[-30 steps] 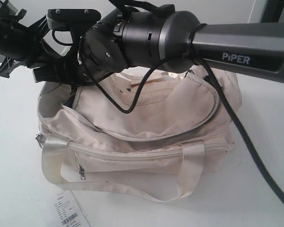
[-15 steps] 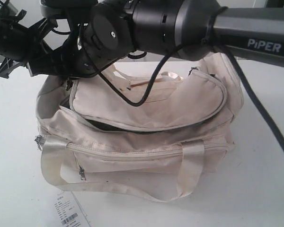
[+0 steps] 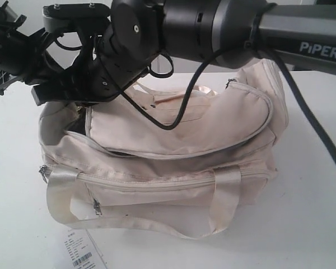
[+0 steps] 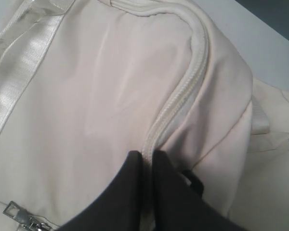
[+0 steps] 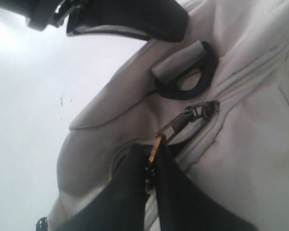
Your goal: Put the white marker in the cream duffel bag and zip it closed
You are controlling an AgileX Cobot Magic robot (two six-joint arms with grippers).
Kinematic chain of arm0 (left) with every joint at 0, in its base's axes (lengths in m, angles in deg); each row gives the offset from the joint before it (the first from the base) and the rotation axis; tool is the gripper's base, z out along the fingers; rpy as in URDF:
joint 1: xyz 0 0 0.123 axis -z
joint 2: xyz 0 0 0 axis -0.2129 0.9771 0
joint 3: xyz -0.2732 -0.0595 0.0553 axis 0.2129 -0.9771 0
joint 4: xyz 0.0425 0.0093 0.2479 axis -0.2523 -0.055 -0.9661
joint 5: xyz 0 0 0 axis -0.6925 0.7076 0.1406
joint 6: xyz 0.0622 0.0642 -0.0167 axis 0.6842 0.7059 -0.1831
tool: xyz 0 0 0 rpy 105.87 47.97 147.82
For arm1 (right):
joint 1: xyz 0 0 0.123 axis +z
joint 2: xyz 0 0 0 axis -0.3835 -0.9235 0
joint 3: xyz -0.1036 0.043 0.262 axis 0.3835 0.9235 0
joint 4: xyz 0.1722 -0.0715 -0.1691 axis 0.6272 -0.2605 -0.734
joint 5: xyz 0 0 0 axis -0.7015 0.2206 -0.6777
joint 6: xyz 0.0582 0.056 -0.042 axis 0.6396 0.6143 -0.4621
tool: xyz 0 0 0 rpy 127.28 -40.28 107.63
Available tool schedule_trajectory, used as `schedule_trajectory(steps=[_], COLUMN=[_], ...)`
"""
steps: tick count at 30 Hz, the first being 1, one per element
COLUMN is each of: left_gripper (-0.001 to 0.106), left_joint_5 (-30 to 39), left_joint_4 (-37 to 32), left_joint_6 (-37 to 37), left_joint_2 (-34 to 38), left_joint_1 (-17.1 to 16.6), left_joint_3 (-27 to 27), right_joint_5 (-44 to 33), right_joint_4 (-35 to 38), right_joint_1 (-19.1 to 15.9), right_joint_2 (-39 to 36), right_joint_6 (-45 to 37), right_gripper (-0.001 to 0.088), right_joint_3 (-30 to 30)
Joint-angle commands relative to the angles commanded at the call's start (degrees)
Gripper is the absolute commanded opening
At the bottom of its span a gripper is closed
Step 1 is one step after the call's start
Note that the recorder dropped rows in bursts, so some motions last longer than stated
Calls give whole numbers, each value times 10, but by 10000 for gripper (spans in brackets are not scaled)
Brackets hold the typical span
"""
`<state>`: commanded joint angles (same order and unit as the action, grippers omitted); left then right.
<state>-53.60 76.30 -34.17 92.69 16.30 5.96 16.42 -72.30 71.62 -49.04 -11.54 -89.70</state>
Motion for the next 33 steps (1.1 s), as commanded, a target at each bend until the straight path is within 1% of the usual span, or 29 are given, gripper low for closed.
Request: schedule_trajectory(steps=[2,6,13,14,15,17,19,21,23,24,25,28,31,33], left_gripper=[0,0,2,20,56,176,329,504,613,648,665,669,669,679], left_joint_5=[0,1,1,2,4,4,4,-3,-9,-14,-23,-45,-47,-37], left_joint_4=[0,-4,-15,-15,-15,-15,-15,-15,0,6,10,12,15,24], left_joint_6=[0,8,15,15,15,15,15,15,15,15,15,21,88,108], left_joint_2=[0,0,0,0,0,0,0,-1,-1,-1,-1,0,19,40], left_joint_1=[0,0,0,0,0,0,0,-1,-7,-12,-15,-20,-20,-20], left_joint_3=[0,0,0,0,0,0,0,0,2,7,9,19,41,56], right_joint_5=[-6,1,41,52,61,76,85,86,86,86,86,86,87,87], right_joint_4=[27,-4,-39,-43,-45,-46,-45,-45,-44,-44,-44,-30,-30,-30], right_joint_1=[0,-2,-17,-20,-23,-29,-31,-32,-32,-32,-32,-32,-32,-32], right_joint_2=[0,0,-9,-13,-14,-20,-23,-23,-23,-23,-23,-23,-23,-23], right_joint_6=[-54,-58,-54,-54,-55,-56,-72,-101,-114,-116,-117,-137,-144,-144], right_gripper=[0,0,0,0,0,0,0,0,0,0,0,0,0,0], right_joint_3=[0,0,0,0,0,0,0,0,0,0,0,0,0,0])
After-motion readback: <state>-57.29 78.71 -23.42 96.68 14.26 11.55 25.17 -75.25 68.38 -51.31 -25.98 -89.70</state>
